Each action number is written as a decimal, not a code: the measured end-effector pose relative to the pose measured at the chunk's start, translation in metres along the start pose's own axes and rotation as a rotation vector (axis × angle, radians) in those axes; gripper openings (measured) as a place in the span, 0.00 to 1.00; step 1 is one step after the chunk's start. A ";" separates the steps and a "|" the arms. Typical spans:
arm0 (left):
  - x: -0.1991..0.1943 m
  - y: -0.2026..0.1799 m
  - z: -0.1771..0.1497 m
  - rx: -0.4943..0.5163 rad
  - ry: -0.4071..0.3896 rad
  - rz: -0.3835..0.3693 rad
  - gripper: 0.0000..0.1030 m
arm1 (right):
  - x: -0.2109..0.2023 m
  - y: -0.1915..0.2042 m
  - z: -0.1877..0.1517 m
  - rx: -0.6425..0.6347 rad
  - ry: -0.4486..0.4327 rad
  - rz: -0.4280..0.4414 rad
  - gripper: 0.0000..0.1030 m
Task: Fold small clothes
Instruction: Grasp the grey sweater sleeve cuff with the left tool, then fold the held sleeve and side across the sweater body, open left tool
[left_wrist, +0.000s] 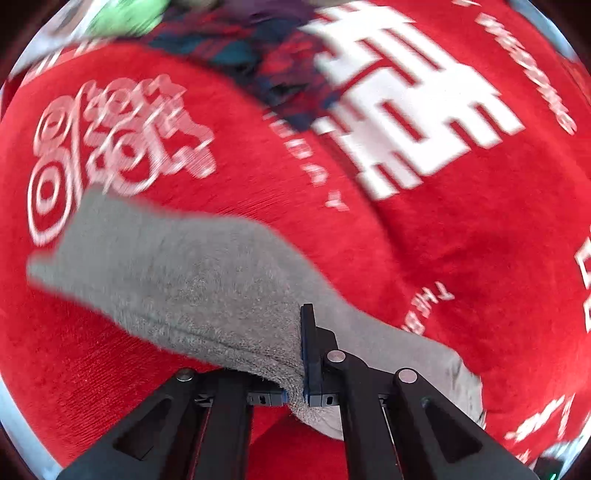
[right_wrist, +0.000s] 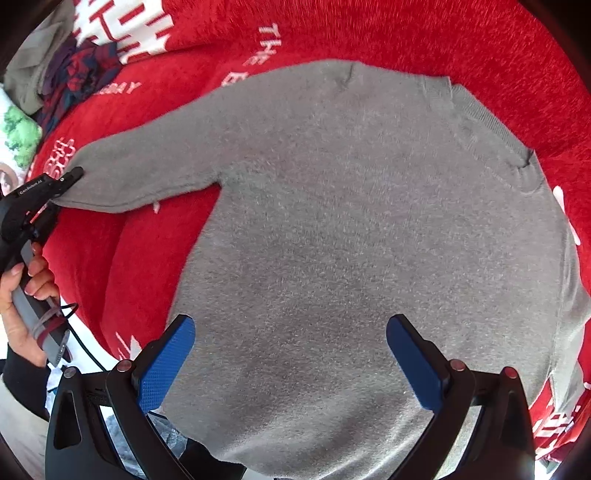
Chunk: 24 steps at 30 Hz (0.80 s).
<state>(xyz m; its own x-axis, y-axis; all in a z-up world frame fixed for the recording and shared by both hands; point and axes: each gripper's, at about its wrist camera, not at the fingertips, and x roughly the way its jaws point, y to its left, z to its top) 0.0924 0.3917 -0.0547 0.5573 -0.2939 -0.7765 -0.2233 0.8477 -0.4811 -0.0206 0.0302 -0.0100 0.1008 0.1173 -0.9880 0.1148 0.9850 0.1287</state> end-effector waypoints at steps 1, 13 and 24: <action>-0.006 -0.012 0.000 0.044 -0.008 -0.011 0.05 | -0.003 -0.003 0.000 0.006 -0.013 0.006 1.00; -0.025 -0.256 -0.065 0.598 0.032 -0.288 0.05 | -0.057 -0.103 -0.039 0.248 -0.161 0.044 1.00; 0.074 -0.387 -0.261 1.036 0.326 -0.217 0.05 | -0.057 -0.243 -0.121 0.571 -0.150 -0.005 1.00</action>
<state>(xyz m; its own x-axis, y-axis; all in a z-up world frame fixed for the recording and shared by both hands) 0.0111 -0.0740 -0.0321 0.2319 -0.4542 -0.8602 0.7160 0.6783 -0.1651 -0.1735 -0.2003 0.0044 0.2328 0.0532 -0.9711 0.6255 0.7564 0.1914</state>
